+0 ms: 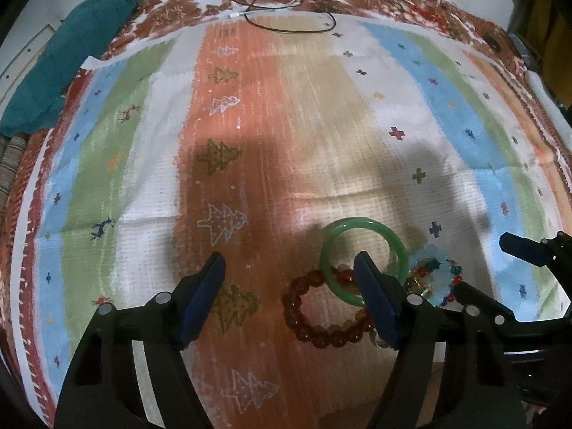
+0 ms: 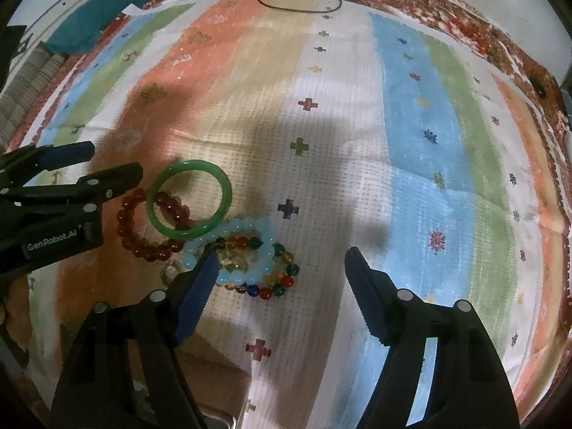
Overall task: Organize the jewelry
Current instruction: 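Move both grippers back to the remaining bracelets, then grasp the light blue bead bracelet with the right gripper while the left grasps the green jade bangle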
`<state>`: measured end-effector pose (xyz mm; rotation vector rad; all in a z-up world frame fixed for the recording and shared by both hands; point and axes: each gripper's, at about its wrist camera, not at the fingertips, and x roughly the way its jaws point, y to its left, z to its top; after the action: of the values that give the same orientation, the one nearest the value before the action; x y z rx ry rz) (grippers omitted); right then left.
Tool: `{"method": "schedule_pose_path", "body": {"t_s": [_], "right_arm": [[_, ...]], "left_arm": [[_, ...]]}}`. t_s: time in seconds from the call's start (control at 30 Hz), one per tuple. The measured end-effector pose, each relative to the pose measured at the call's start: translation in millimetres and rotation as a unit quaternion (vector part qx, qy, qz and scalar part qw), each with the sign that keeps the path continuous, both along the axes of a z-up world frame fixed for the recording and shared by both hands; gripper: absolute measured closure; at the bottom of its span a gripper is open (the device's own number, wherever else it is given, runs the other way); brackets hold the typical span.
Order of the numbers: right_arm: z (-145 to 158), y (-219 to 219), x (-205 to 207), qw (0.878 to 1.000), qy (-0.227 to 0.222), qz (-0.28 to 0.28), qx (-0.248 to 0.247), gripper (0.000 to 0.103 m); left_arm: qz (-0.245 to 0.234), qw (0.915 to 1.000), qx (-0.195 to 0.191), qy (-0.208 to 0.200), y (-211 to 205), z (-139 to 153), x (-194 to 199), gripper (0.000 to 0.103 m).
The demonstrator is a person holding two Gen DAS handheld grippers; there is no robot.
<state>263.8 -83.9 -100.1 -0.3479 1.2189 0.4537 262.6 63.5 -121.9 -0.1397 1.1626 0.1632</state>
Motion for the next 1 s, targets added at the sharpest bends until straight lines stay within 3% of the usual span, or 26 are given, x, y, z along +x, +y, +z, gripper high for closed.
{"method": "schedule_pose_path", "body": {"t_s": [0.17, 0.33, 0.7, 0.9, 1.0], "right_arm": [[-5.6, 1.8, 7.1, 1.000, 0.002, 0.000, -0.002, 0.038], [-16.3, 8.1, 10.2, 1.000, 0.014, 0.011, -0.011, 0.052], [-31.7, 13.4, 18.0, 0.999, 0.029, 0.020, -0.015, 0.070], [-35.4, 18.4, 17.6, 0.999, 0.036, 0.033, -0.007, 0.081], [-36.2, 21.0, 18.3, 0.999, 0.038, 0.037, -0.005, 0.086]], "left_arm": [[-0.005, 0.9998, -0.016, 0.003, -1.7, -4.7, 9.3, 0.032], [-0.025, 0.9995, -0.014, 0.015, -9.5, -12.6, 17.9, 0.034], [-0.032, 0.9988, -0.014, 0.033, -12.7, -30.0, 28.4, 0.044], [-0.034, 0.9982, 0.001, 0.049, -11.2, -46.4, 30.3, 0.065], [-0.035, 0.9983, -0.011, 0.045, -9.4, -44.9, 30.7, 0.086]]}}
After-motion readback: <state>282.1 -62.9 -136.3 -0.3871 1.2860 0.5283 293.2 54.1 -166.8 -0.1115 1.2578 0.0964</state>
